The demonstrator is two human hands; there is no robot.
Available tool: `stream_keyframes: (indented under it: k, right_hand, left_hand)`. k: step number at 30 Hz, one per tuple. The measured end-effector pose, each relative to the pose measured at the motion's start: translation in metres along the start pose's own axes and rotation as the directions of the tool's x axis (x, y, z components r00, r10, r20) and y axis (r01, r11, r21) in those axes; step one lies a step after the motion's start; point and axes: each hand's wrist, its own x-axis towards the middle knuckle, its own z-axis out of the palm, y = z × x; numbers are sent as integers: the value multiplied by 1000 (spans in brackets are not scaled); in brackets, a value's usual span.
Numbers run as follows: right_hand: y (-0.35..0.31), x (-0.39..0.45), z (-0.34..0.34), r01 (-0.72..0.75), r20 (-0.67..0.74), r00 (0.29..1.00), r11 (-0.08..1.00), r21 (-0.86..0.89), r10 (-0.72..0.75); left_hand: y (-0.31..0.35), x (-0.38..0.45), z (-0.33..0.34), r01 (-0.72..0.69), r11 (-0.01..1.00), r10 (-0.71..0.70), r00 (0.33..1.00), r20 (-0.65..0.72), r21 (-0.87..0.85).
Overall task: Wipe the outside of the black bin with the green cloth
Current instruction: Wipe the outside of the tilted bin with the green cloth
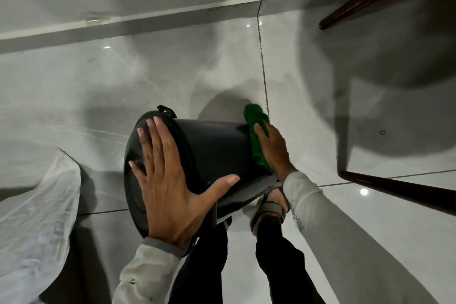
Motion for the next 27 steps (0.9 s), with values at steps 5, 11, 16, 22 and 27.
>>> stream_keyframes:
  k: [5, 11, 16, 22, 27]
  right_hand:
    - [-15, -4, -1, 6, 46, 999, 1000, 29, -7]
    - [-65, -67, 15, 380, 158, 905, 918, 117, -395]
    - [-80, -62, 3, 293, 62, 945, 917, 271, -320]
    - [-77, -35, -52, 201, -249, 966, 820, 536, -74]
    - [-61, -33, -84, 215, -310, 951, 765, 607, -21]
  left_hand:
    - [-2, 1, 3, 5, 1000, -5, 1000, -23, -22]
    - [-2, 3, 6, 54, 997, -58, 997, -58, -58]
    - [8, 6, 10, 72, 989, -85, 992, -98, -128]
    - [43, 38, 14, -104, 975, 53, 967, -249, -196]
    - [58, 58, 11, 26, 997, -46, 964, -262, -77]
